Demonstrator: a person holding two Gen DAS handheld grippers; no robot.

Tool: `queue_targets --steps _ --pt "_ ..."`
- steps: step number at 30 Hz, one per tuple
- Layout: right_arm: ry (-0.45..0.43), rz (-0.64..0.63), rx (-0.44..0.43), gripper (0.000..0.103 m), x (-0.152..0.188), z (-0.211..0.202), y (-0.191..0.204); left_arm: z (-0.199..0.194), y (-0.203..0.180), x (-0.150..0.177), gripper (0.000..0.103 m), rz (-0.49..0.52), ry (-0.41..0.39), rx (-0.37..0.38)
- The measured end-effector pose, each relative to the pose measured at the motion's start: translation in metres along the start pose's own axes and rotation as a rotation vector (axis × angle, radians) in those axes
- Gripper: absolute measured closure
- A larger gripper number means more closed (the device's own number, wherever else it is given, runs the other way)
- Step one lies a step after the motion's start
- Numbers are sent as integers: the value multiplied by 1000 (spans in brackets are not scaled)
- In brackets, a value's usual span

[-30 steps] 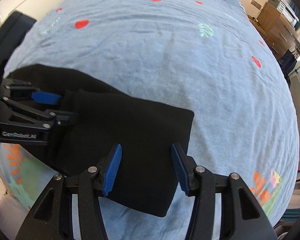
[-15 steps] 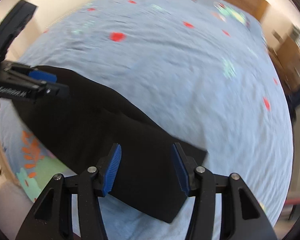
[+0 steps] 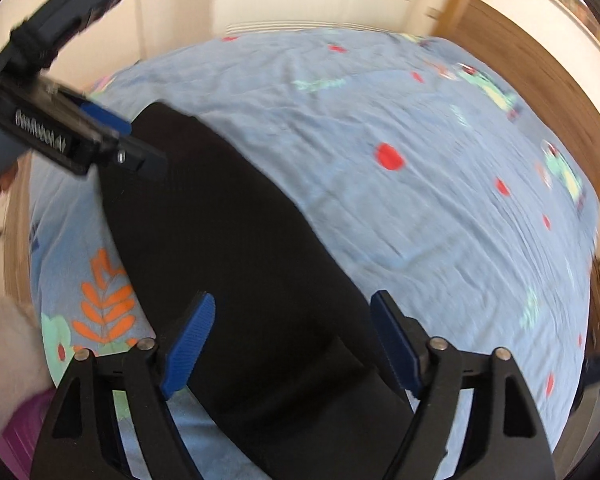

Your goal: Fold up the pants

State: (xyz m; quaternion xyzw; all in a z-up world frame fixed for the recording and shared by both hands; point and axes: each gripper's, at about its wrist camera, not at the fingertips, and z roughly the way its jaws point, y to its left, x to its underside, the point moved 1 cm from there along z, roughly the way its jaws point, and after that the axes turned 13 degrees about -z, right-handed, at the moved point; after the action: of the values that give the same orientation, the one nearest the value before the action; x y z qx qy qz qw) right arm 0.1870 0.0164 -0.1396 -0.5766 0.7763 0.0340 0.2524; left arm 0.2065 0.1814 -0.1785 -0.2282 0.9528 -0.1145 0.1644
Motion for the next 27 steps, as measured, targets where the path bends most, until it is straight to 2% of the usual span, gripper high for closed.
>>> queue_targets --steps 3,9,16,21,24,27 --pt "21 -80 -20 0 -5 13 9 -1 19 0 5 -78 -19 -13" --pt "29 -156 -56 0 -8 23 24 2 71 2 5 -270 -26 -34" --pt "45 -243 -49 0 -7 32 35 1 124 3 5 -447 -63 -31" --pt "69 -321 -40 0 -3 44 46 6 148 4 5 -513 -73 34" --pt "86 -285 -70 0 -2 50 46 6 155 7 5 -533 -97 98" --pt "101 -247 -86 0 -2 57 44 7 155 9 5 -515 -85 163"
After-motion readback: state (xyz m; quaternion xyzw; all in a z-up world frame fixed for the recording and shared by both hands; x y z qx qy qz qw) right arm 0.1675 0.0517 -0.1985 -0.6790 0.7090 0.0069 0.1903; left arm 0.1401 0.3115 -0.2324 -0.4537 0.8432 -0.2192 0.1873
